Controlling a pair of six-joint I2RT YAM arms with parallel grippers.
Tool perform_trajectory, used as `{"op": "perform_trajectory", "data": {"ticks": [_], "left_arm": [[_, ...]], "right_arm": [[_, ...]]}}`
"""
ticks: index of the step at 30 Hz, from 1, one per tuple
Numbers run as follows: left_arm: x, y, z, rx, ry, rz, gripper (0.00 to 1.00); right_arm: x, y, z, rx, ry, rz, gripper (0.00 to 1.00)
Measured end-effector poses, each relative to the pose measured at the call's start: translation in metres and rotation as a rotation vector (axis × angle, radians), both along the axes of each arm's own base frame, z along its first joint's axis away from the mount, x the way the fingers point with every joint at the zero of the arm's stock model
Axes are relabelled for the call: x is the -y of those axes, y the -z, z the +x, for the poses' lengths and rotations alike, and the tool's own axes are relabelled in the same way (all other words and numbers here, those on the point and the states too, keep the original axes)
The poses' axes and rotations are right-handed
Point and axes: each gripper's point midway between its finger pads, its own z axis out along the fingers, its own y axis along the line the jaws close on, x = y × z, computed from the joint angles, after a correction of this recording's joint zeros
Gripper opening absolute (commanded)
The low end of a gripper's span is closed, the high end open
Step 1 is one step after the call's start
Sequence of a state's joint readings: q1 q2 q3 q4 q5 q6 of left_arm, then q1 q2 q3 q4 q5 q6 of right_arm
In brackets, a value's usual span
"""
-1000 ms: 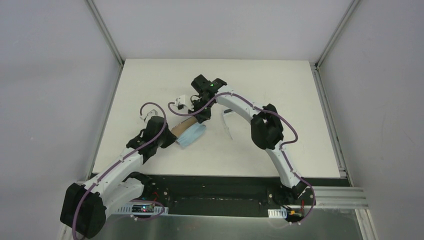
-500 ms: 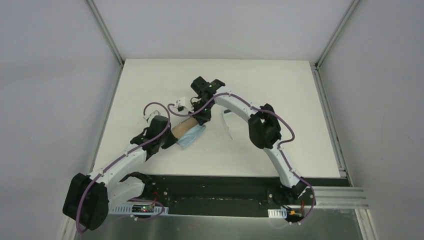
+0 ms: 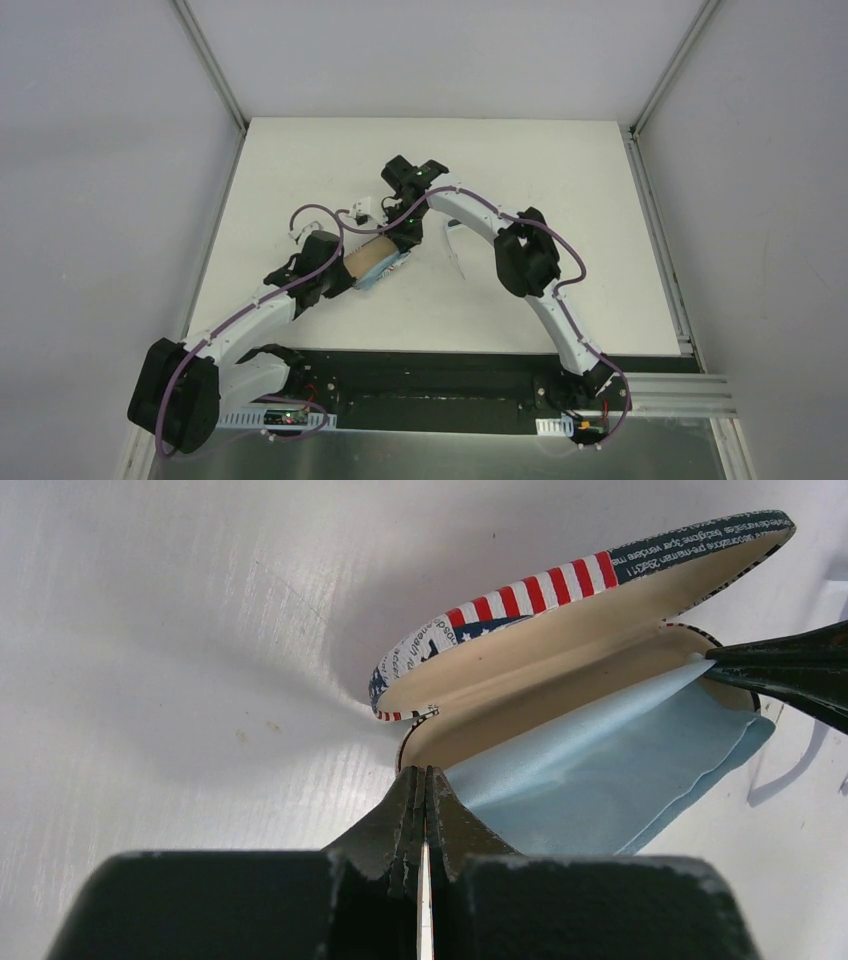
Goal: Organize the sunglasses
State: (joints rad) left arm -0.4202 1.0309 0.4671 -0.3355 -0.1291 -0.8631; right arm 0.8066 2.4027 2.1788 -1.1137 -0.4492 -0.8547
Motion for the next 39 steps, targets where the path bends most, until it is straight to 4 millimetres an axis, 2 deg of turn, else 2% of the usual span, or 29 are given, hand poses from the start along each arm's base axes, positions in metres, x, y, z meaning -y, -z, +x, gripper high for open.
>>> {"op": "perform_trajectory", "data": {"ticks": [39], "left_arm": [[-0.0019, 0.0030, 0.0095, -0.005, 0.014, 0.050, 0.00]], "right_arm": [[-0.0016, 0.0000, 0.0038, -0.002, 0.011, 0.003, 0.00]]}}
